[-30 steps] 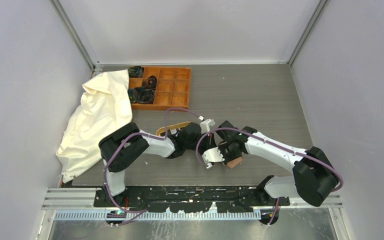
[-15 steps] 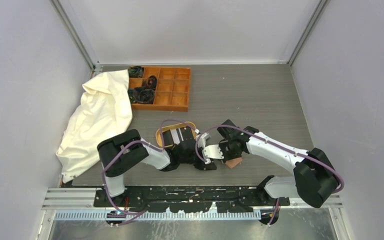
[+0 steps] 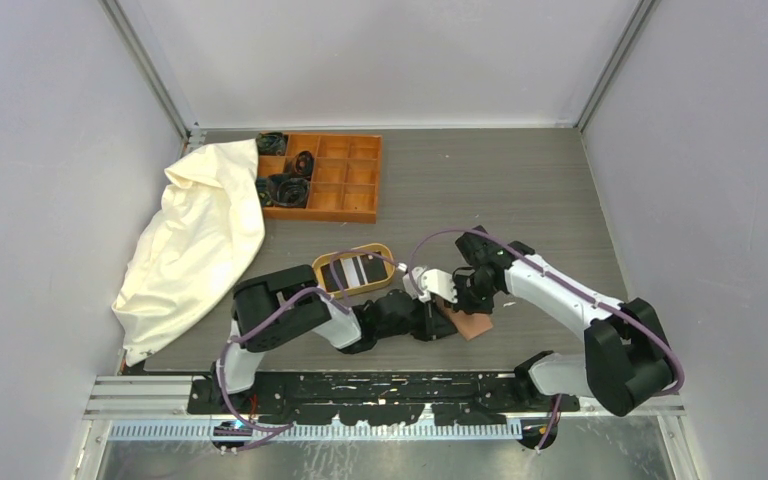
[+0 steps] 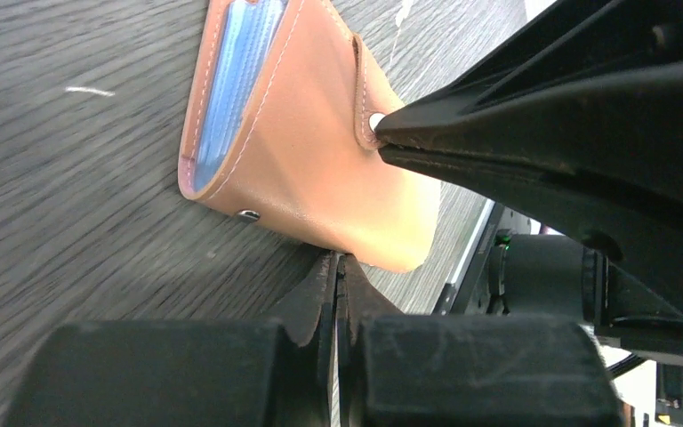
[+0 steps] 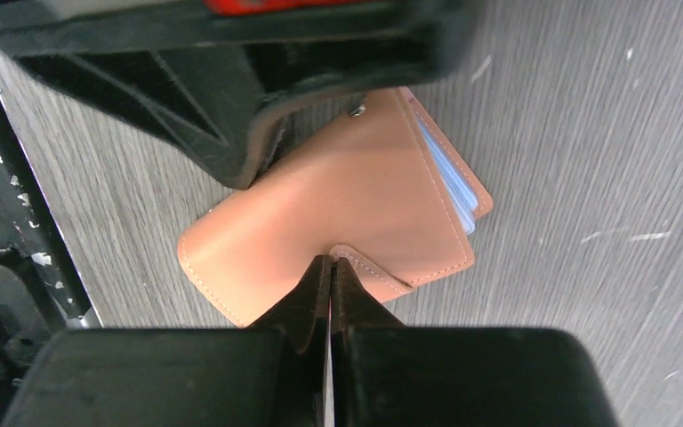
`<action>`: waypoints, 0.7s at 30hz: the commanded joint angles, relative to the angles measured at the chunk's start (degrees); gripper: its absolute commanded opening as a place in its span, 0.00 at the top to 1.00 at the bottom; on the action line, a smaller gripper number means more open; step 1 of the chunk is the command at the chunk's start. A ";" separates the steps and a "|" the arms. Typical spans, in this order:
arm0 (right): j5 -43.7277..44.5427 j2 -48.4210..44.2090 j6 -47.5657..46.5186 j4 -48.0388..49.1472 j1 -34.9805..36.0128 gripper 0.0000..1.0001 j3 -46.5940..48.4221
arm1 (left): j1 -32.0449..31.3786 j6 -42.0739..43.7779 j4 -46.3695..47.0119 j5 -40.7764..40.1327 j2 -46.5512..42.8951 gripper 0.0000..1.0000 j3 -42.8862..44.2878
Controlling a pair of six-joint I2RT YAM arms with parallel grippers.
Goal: Put the credit cards into the card holder
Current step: Close the card holder at the center of the board.
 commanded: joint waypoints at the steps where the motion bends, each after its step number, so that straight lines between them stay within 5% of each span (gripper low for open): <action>1: -2.77 2.11 5.46 -6.04 -2.40 0.99 1.09 | 0.36 -2.58 4.64 -5.81 4.26 1.00 3.76; 21: -0.05 0.77 12.16 9.53 -20.52 1.00 -1.85 | 5.01 -0.85 -8.60 -4.06 16.34 1.00 27.66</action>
